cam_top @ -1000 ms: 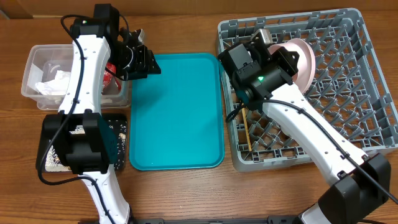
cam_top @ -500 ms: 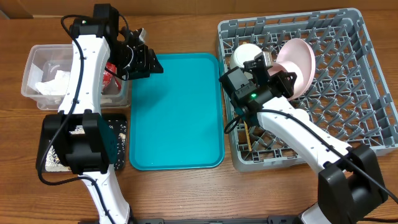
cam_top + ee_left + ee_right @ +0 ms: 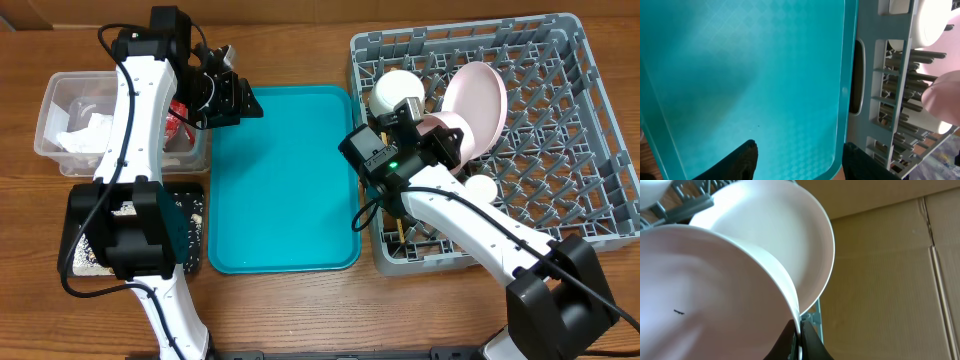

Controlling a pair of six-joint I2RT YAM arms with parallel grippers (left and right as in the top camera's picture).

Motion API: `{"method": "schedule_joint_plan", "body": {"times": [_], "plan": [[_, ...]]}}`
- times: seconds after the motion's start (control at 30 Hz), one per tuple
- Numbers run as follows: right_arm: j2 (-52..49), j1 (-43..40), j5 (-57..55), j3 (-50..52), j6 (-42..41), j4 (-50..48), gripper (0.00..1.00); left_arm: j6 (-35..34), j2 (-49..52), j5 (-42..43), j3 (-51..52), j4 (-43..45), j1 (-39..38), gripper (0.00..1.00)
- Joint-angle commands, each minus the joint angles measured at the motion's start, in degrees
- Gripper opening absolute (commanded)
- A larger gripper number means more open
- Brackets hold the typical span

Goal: Sort waste into correct bins and load items into the dishwasher
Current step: 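Lower the pink bowl into the rack beside the plate and release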

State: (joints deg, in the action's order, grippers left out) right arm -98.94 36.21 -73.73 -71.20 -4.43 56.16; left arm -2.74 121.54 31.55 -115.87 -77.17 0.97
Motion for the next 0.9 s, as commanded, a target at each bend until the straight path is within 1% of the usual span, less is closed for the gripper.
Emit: {"method": "schedule_joint_plan", "body": {"times": [0.0,0.13,0.17,0.4,0.5,0.7,0.87], "plan": [[0.44,0.11,0.55,0.87,-3.34,0.44,0.04,1.53,-0.7,0.9,-0.48,-0.15,0.31,0.57],[0.44,0.11,-7.65,0.85,-2.58,-2.08,0.04,1.53,-0.7,0.9,-0.48,-0.13,0.28,0.57],[0.44,0.11,-7.67,0.85,-1.36,-3.54,0.04,1.53,-0.7,0.9,-0.48,-0.13,0.28,0.58],[0.44,-0.72,-7.87,1.03,-0.87,-4.52,0.04,1.55,-0.7,0.9,-0.48,0.26,0.31,0.58],[0.44,-0.83,-7.87,2.23,2.89,-7.58,0.04,1.53,-0.7,0.9,-0.48,0.39,0.28,0.58],[0.44,-0.83,-7.61,5.77,13.53,-17.97,0.04,1.53,-0.7,0.9,-0.48,0.5,0.28,0.58],[0.42,-0.98,-5.51,7.45,15.02,-19.67,0.04,1.55,-0.7,0.9,-0.48,0.46,0.28,0.58]]}}
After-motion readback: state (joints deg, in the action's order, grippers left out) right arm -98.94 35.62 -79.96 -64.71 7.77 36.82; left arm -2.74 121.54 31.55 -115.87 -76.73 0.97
